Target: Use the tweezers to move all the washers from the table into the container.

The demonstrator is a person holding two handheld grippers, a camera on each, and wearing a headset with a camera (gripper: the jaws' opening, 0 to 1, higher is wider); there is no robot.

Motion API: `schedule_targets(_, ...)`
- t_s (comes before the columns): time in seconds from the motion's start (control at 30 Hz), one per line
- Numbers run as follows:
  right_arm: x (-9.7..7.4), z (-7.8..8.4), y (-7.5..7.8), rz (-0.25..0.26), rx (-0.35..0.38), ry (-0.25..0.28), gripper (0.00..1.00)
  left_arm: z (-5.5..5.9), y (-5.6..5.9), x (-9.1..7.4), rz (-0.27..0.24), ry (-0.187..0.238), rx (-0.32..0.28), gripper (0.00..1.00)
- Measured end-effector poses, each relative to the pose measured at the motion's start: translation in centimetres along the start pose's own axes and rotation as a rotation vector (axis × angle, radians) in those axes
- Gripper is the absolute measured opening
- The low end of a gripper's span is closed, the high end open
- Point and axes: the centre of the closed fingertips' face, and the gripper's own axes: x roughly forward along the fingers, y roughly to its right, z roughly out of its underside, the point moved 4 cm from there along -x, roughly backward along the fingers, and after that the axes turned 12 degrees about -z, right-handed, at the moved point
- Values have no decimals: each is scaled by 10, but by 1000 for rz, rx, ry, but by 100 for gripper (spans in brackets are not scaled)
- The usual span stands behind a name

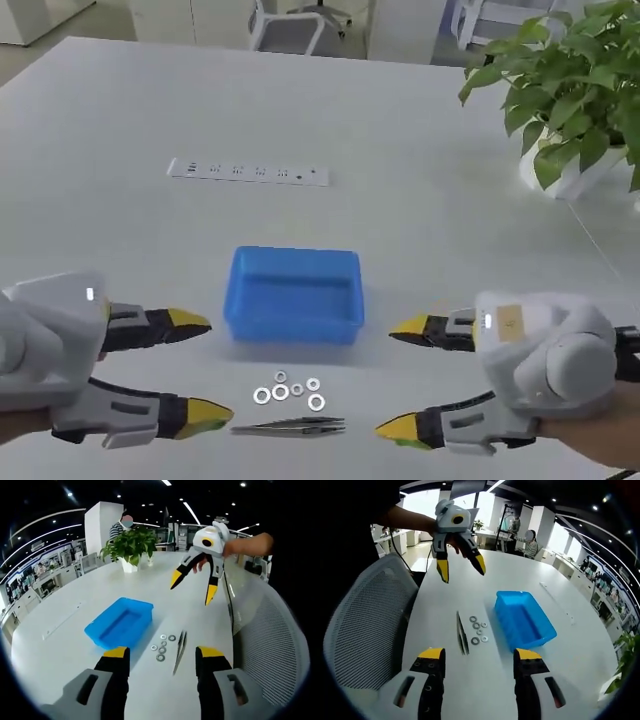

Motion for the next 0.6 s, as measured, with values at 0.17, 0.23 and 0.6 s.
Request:
schedule_targets(0.17, 10, 0, 0, -45, -35, -34, 49, 5, 2, 6, 27, -23, 28, 50)
schedule_targets(0.23, 14, 2, -1, -67, -53, -56, 47, 9, 2, 9, 37, -34, 38, 47)
schedule_targets(0.6, 33, 4, 1, -141, -101, -109, 37, 26, 9, 20, 103, -100, 95, 31)
